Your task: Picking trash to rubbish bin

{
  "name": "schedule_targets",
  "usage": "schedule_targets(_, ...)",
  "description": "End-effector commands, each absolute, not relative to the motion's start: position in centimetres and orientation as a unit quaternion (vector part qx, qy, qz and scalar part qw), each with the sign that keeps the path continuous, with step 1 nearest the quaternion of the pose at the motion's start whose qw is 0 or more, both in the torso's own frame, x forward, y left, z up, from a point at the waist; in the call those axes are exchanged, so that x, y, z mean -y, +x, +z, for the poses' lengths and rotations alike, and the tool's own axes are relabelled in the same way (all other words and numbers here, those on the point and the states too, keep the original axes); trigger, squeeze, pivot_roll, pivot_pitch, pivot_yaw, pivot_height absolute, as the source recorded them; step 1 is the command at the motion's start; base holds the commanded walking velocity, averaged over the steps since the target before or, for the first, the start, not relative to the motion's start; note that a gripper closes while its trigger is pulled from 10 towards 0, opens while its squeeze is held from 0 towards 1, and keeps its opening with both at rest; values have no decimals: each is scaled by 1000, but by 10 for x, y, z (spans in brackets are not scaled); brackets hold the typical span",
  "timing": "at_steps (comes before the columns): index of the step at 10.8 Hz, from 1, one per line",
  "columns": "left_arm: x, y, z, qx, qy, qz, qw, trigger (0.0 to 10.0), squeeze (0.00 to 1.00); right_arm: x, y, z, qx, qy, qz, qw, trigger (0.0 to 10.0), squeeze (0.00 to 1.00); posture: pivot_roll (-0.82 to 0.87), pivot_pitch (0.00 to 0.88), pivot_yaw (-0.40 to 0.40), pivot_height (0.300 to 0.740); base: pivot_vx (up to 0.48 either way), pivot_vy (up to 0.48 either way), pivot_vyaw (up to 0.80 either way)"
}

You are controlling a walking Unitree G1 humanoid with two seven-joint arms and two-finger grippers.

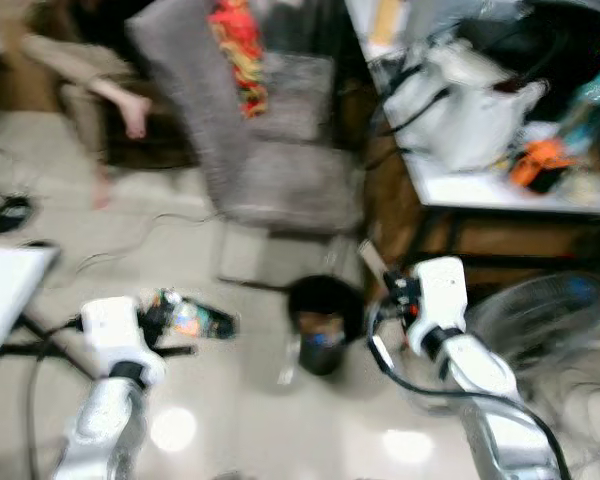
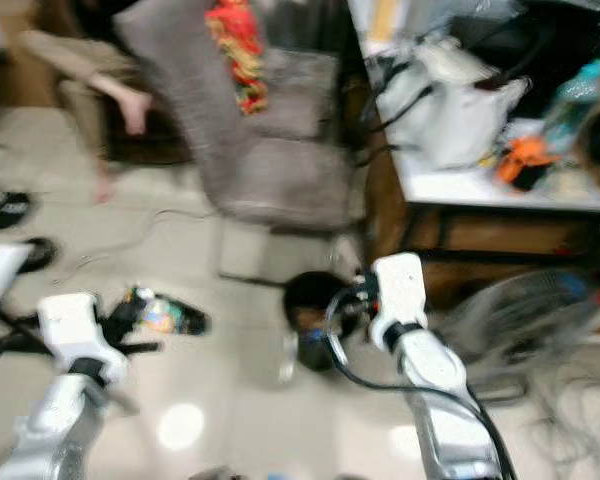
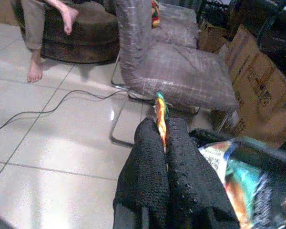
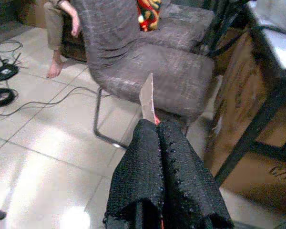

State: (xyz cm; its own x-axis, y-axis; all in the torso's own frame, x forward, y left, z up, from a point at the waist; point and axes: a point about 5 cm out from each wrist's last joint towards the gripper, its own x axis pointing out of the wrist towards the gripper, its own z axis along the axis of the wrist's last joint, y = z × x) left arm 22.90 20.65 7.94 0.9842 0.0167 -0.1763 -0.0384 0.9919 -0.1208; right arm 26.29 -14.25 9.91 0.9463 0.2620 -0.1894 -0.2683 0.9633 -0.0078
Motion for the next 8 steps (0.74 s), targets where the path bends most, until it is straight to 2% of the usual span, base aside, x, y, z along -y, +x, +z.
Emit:
schedule_targets(1, -205, 230, 79, -90, -54, 9, 994, 10000, 0, 147, 264, 100, -91, -19, 127, 988, 10000, 0, -71, 104, -20, 740, 0, 0, 0)
schedule_targets(2, -203, 231, 79, -88, -54, 6, 995, 10000, 0, 147, 264, 100, -92, -18, 126, 988, 10000, 0, -72, 103, -19, 740, 0, 0, 0)
schedule_targets(7, -199, 233, 80, -85, -49, -11, 995, 10000, 0, 146, 264, 100, -94, -19, 129, 987, 10000, 0, -72, 103, -21, 740, 0, 0, -754)
schedule_targets(8, -199, 233, 80, -86, -49, -10, 995, 10000, 0, 146, 265, 100, -93, -19, 129, 987, 10000, 0, -72, 103, -21, 740, 0, 0, 0)
